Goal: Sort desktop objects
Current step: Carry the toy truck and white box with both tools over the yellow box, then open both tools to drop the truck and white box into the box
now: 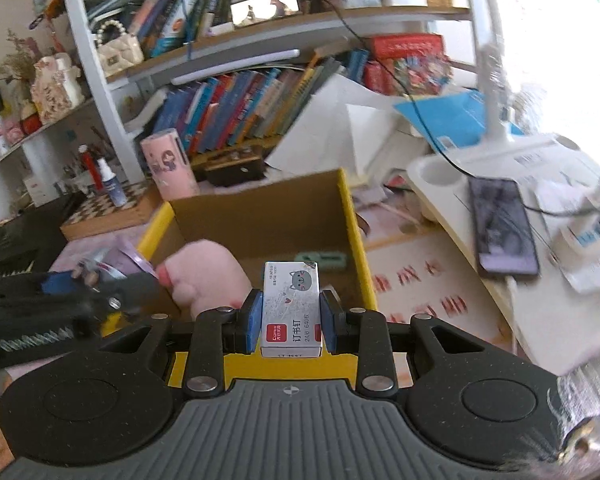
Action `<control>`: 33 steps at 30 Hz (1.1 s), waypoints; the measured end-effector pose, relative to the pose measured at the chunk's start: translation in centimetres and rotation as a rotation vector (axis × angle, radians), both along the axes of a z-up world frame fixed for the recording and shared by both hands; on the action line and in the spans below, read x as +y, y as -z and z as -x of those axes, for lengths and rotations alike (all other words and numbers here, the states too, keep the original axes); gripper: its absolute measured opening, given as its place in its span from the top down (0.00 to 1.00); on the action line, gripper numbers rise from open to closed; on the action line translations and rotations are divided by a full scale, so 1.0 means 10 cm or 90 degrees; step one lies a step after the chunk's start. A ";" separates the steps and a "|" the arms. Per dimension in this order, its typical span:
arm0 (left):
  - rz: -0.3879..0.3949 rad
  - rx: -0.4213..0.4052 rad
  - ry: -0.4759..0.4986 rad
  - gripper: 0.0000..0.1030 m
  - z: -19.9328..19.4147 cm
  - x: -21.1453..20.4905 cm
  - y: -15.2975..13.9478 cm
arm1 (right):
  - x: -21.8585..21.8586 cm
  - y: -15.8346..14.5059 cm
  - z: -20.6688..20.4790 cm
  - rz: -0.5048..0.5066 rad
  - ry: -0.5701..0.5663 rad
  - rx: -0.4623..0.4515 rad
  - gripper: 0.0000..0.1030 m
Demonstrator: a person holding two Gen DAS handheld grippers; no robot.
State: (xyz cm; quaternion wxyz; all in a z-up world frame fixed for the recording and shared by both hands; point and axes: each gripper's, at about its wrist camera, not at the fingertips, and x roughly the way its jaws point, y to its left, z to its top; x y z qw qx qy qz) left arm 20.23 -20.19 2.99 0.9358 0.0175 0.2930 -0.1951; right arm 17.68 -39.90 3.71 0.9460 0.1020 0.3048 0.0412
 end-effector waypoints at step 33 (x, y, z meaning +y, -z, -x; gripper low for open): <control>-0.120 0.099 -0.046 0.28 -0.49 -0.27 0.42 | 0.34 0.61 -1.40 0.241 -0.288 0.154 0.73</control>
